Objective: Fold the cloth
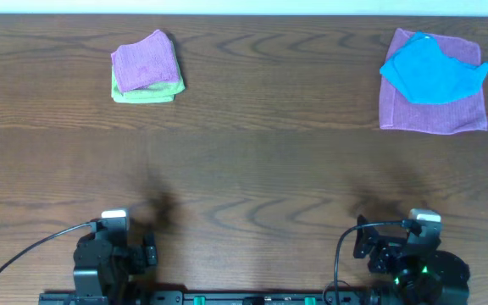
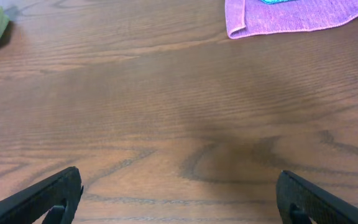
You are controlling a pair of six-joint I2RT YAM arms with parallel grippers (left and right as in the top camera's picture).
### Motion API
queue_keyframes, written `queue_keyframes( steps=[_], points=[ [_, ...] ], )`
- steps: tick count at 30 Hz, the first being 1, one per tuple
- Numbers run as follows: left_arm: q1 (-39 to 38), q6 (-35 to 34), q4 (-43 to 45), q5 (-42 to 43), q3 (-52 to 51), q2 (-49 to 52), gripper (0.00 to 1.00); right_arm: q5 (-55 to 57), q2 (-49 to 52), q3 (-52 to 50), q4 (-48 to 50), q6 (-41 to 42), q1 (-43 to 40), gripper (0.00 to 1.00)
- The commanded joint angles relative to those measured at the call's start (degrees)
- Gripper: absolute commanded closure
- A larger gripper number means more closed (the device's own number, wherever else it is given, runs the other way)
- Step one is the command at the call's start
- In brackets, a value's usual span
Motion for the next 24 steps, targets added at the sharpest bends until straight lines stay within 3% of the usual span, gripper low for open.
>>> queue_keyframes(
  steps=[1, 24],
  points=[
    [0.5, 0.4, -0.9, 0.6, -2.1, -0.6, 0.05, 0.2, -0.4, -0.1, 0.1, 0.5, 0.3, 0.01],
    [0.6, 0.4, 0.4, 0.5, -2.9, -0.5, 0.05, 0.2, -0.4, -0.1, 0.1, 0.5, 0.3, 0.01]
  ],
)
